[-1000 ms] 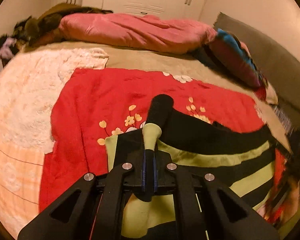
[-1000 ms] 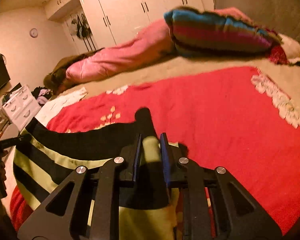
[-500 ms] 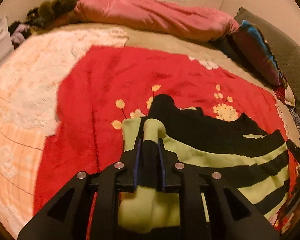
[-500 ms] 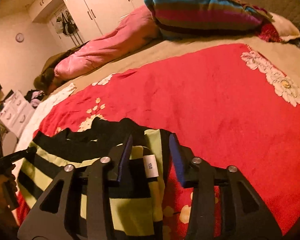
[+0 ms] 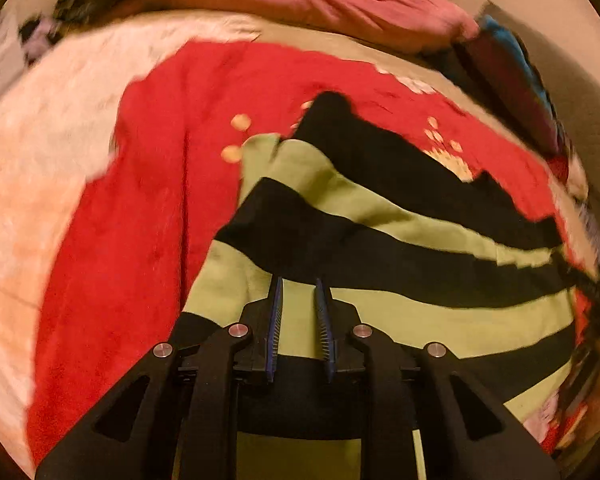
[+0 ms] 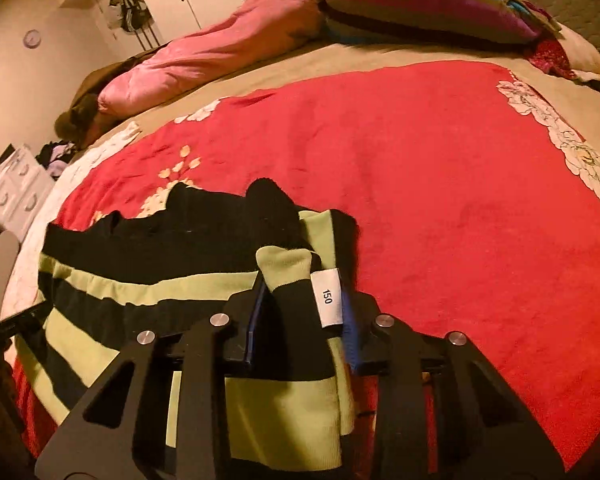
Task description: Fold small clothes
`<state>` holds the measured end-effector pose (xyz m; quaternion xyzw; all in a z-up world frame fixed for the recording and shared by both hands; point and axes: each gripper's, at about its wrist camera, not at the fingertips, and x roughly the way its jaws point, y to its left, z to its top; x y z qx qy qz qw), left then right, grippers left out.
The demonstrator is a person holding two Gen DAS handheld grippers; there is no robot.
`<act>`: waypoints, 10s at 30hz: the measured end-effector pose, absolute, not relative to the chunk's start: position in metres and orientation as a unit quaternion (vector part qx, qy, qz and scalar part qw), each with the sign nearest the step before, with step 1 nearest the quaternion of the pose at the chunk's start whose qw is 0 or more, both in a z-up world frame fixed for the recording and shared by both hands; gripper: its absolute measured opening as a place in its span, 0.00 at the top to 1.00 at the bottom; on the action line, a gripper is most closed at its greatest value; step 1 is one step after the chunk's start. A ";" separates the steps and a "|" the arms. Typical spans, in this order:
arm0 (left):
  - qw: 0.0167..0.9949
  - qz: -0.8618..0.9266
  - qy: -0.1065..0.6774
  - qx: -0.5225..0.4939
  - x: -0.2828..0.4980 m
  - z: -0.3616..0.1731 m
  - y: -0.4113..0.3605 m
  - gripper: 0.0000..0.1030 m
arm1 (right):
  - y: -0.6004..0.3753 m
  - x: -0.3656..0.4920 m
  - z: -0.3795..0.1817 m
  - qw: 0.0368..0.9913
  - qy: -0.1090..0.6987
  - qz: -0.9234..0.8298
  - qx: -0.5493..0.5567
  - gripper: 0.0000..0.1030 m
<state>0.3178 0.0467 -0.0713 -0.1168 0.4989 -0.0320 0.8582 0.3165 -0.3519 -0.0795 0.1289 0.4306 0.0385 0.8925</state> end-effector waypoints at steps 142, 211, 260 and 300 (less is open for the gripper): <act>0.844 -0.057 0.475 -0.244 0.306 -0.023 0.142 0.05 | -0.042 0.201 -0.093 0.877 0.403 0.215 -0.149 0.54; 0.837 -0.165 0.483 -0.196 0.282 0.011 -0.051 0.61 | -0.288 0.153 -0.068 0.833 0.417 0.108 0.347 0.59; 0.837 -0.170 0.517 -0.064 0.253 -0.069 -0.105 0.40 | -0.305 0.306 -0.042 0.870 0.426 0.164 0.188 0.93; 0.835 -0.212 0.507 -0.013 0.244 -0.061 -0.152 0.21 | -0.355 0.286 -0.067 0.864 0.485 0.072 0.118 0.90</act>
